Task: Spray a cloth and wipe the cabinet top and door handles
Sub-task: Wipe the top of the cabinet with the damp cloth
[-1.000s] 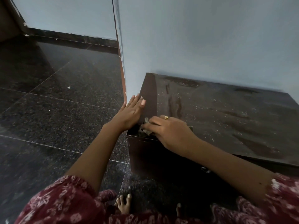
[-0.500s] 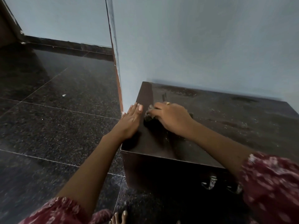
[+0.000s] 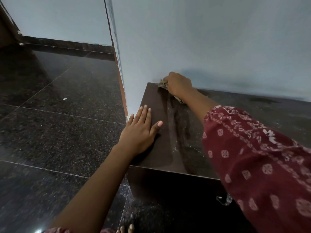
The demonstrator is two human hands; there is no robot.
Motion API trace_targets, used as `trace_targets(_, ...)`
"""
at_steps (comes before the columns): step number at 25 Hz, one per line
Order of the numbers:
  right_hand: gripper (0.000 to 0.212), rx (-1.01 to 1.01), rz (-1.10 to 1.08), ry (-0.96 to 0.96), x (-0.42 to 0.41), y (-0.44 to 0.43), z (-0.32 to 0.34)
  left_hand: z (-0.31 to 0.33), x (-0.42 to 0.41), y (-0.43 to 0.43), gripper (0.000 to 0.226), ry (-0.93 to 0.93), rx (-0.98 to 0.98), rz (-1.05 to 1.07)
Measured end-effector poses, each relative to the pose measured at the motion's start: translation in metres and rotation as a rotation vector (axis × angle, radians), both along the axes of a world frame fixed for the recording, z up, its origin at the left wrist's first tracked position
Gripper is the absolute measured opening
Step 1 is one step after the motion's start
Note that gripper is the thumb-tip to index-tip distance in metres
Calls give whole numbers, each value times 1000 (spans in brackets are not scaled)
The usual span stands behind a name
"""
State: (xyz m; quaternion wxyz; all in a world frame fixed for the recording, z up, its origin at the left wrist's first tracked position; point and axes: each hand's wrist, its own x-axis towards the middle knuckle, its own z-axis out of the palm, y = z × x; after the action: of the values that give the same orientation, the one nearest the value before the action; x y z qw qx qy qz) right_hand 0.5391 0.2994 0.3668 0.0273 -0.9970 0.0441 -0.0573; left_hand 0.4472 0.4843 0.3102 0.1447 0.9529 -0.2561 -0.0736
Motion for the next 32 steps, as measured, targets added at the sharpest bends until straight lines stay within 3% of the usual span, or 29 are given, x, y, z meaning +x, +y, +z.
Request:
trace_targets(9, 30, -32, 186, -95, -132, 30, -9, 7, -10, 3, 60, -10, -80, 5)
trace_targets(13, 28, -28, 312, -69, -189, 40, -10, 8, -22, 8, 59, -58, 22, -55)
trace_targets(18, 35, -44, 476, 8, -239, 32, -5, 8, -30, 8, 59, -28, -13, -11)
trace_targets(25, 38, -117, 495, 41, -243, 1, -1, 8, -31, 0, 65, -38, 46, -39)
trace_targets(32, 34, -121, 331, -19, -167, -10, -2, 7, -24, -15, 63, -133, 34, -17)
